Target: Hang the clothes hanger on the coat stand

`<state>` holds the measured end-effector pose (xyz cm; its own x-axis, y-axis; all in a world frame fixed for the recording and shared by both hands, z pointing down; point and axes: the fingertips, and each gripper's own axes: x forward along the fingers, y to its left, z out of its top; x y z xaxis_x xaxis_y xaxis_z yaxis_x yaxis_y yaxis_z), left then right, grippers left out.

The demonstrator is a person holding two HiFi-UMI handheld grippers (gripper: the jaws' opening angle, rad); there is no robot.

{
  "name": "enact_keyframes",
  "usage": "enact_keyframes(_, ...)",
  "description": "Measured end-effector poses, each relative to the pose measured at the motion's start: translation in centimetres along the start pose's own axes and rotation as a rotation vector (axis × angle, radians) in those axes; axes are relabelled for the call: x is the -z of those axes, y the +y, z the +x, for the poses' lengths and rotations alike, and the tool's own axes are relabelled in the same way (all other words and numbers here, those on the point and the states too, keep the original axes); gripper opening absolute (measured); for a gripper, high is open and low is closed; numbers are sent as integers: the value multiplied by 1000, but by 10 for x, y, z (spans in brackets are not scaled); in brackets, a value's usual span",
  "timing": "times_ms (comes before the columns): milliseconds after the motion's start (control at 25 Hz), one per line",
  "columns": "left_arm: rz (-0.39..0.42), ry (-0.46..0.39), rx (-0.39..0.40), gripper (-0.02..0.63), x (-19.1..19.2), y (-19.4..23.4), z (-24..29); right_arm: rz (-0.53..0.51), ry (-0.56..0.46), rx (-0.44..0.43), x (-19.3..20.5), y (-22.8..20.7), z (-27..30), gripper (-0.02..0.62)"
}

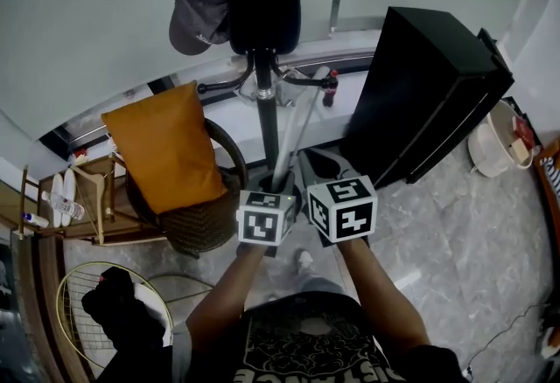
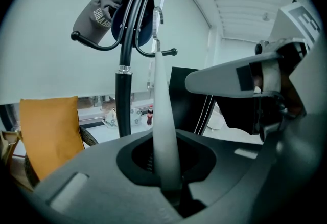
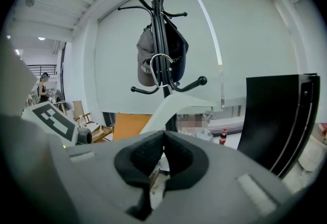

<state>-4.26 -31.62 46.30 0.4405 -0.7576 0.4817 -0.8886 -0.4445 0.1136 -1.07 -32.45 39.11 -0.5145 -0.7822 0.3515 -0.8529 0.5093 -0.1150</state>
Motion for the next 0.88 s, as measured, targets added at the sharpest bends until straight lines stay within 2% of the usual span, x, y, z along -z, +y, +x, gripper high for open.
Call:
enact_keyframes(560,32,-44,31,44,-8,8,33,-25,11,1,-7,-14,22,0)
enact_keyframes(880,11,-42,22,44,-9,22,50,-28,20,-4,-10,-23,39,0)
